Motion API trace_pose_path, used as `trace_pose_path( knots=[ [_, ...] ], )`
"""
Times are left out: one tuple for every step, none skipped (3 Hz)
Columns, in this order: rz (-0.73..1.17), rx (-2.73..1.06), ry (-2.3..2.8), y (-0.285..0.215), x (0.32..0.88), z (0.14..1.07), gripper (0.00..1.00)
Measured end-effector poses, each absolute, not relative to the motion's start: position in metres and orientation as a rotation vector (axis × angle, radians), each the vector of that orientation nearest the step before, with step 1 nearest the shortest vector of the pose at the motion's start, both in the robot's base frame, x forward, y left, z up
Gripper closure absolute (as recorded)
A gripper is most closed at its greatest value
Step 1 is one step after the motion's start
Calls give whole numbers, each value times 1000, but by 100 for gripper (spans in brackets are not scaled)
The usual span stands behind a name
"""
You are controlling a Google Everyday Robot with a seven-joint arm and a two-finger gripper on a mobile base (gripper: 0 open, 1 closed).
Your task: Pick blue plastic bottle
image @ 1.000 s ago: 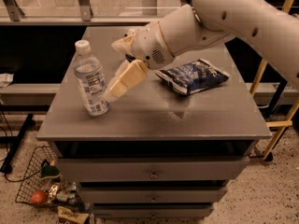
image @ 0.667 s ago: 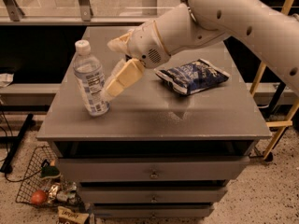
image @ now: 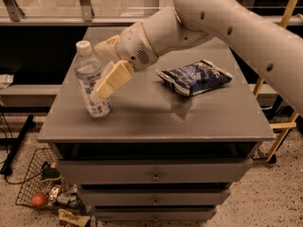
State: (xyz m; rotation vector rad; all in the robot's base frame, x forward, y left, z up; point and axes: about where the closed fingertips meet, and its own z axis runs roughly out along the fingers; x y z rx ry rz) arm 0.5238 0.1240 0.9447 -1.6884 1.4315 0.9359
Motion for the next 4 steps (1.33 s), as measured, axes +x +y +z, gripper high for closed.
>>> trace_pose_path(
  knots=[
    [985,-1713,1398,141,524,938,19],
    [991,-1733,1361,146,530,947,50],
    [938,-1725,1337,134,535,973,72],
    [867,-1711,1259,115,530,1026,96]
  ],
)
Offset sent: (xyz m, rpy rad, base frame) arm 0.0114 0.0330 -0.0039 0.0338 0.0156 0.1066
